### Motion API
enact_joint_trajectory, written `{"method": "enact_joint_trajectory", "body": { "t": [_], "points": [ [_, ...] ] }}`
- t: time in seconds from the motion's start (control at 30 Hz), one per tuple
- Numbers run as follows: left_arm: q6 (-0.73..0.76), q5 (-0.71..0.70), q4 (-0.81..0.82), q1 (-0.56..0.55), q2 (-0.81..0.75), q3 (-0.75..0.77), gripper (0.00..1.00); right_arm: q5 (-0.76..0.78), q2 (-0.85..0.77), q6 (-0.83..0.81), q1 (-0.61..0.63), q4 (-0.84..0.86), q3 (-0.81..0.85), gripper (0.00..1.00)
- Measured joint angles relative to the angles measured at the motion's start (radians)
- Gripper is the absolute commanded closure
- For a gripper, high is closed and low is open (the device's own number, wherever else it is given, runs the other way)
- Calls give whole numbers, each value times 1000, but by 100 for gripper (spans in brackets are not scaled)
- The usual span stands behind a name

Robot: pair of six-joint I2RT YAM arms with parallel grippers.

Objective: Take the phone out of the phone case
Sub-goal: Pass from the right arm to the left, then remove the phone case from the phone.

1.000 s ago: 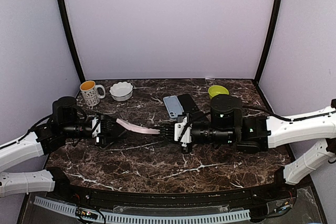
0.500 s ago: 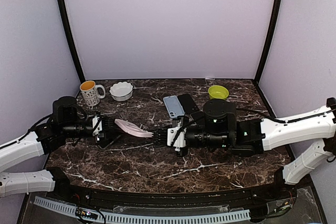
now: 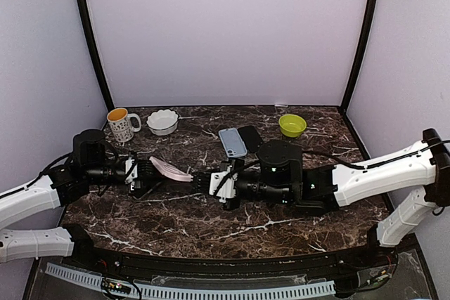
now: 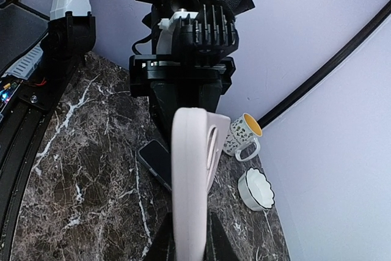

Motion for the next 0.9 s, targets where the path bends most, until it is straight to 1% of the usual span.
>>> {"method": "enact_joint_trajectory", "body": {
  "t": [0.13, 0.17, 0.2, 0.27, 0.33, 0.37, 0.4, 0.43, 0.57, 0.7, 0.8, 0.9],
  "points": [
    [47, 20, -10, 0, 5, 0, 98, 23, 0, 14, -1, 21, 0, 100],
    [49, 19, -11, 0, 5, 0, 100, 20, -1, 18, -2, 20, -1, 100],
    [53, 20, -11, 0, 5, 0, 100, 19, -2, 22, -2, 23, -5, 97],
    [64, 22, -13, -2, 8, 0, 100, 13, -7, 30, -2, 29, -18, 73],
    [71, 27, -13, -8, 10, 0, 100, 12, -16, 50, -3, 38, -32, 42],
    [71, 27, -10, -11, 11, 0, 100, 9, -20, 61, -3, 40, -40, 29],
    [71, 28, 1, -14, 11, 0, 100, 3, -25, 74, -3, 37, -50, 21],
    [76, 28, 9, -14, 11, 0, 100, -3, -31, 90, -3, 31, -63, 17],
    [108, 27, 21, -19, 11, 0, 100, -23, -69, 182, -3, -28, -105, 14],
    [140, 24, 19, -26, 15, 0, 100, -55, -127, 301, -3, -105, -100, 13],
    [155, 24, 18, -34, 27, 0, 100, -57, -144, 385, -3, -171, -46, 14],
    [164, 24, 5, -42, 45, 0, 100, -33, -129, 451, -3, -255, 67, 16]
  ]
}}
